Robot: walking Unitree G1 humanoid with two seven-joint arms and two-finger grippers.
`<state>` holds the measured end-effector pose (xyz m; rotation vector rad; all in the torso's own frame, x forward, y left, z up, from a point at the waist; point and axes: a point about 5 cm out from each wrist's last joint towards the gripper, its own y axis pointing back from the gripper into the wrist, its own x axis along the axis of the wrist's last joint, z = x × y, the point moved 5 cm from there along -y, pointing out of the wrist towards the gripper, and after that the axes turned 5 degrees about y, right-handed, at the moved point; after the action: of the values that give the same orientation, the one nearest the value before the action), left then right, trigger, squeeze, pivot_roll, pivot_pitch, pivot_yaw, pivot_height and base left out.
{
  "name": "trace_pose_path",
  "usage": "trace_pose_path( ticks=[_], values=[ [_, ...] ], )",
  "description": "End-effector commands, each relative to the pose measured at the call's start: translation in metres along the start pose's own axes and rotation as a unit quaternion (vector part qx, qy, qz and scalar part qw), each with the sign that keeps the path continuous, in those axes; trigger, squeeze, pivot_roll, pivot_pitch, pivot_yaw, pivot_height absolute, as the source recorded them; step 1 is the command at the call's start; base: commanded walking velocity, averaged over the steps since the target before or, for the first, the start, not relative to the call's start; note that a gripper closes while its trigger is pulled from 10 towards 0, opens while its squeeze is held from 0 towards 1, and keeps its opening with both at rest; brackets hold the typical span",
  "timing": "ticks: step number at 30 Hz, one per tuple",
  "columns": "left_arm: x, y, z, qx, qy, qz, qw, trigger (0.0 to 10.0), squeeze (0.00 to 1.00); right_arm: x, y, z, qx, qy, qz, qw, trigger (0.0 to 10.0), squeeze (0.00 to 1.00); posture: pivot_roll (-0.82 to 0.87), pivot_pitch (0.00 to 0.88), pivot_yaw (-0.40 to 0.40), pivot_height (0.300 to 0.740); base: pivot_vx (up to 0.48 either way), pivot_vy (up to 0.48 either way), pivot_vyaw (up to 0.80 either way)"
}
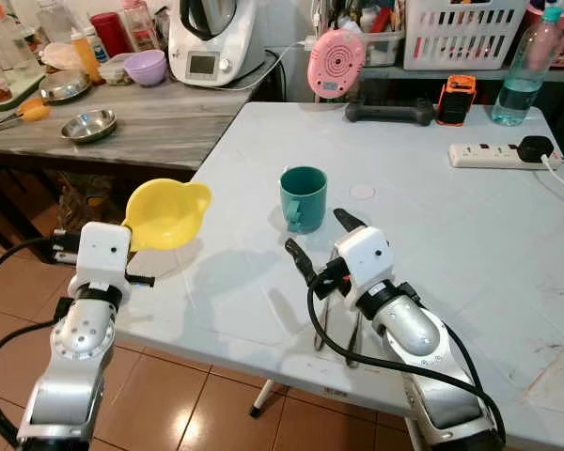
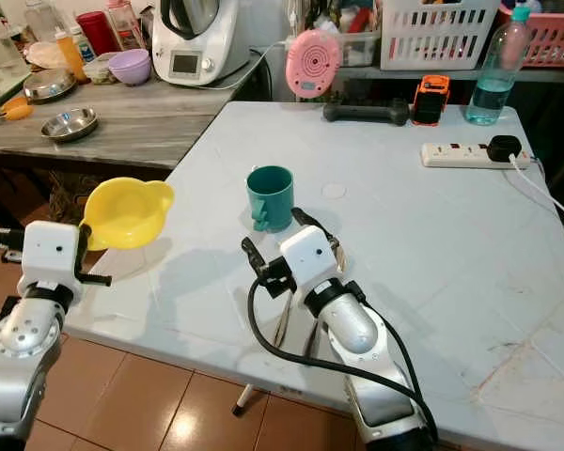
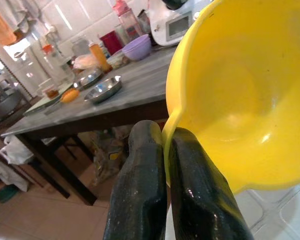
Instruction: Setting the table
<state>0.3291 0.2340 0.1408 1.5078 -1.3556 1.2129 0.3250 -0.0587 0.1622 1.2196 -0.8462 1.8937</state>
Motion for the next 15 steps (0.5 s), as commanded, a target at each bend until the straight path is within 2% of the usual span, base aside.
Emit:
trace_pose_path(
  ticks=[1, 3, 4, 5, 6, 15],
  values=[
    [0.006, 0.004, -0.007, 0.026, -0.003, 0.018, 0.999, 2.8, 0.0, 0.004, -0.004, -0.001, 0.001, -0.012, 0.009, 1.0, 10.0, 0.0, -0.15, 0.024, 0.101, 0.74, 0.0, 0.0, 0.0],
    [0.005, 0.006, -0.004, 0.023, 0.005, 0.018, 1.0, 3.1, 0.0, 0.004, -0.005, -0.002, 0.003, -0.016, 0.01, 1.0, 10.0, 0.0, -0.15, 0.023, 0.1, 0.74, 0.0, 0.0, 0.0],
    [0.006, 0.008, 0.0, 0.015, 0.016, 0.02, 1.0, 5.3, 0.0, 0.004, -0.005, -0.002, 0.002, -0.018, 0.01, 1.0, 10.0, 0.0, -0.15, 0.02, 0.099, 0.74, 0.0, 0.0, 0.0],
    [0.005, 0.009, 0.002, 0.015, 0.019, 0.02, 1.0, 9.7, 0.0, 0.004, -0.006, -0.001, 0.001, -0.019, 0.01, 1.0, 10.0, 0.0, -0.15, 0.02, 0.099, 0.74, 0.0, 0.0, 0.0],
    [0.004, 0.01, 0.005, 0.013, 0.028, 0.016, 0.999, 10.0, 0.0, 0.004, -0.006, 0.0, -0.001, -0.021, 0.011, 1.0, 10.0, 0.0, -0.15, 0.019, 0.1, 0.74, 0.0, 0.0, 0.0],
    [0.0, 0.014, 0.006, 0.036, 0.075, 0.006, 0.997, 10.0, 0.0, 0.009, -0.008, 0.006, -0.015, -0.031, 0.015, 0.999, 10.0, 0.0, -0.16, 0.011, 0.104, 0.74, 0.0, 0.0, 0.0]
  ],
)
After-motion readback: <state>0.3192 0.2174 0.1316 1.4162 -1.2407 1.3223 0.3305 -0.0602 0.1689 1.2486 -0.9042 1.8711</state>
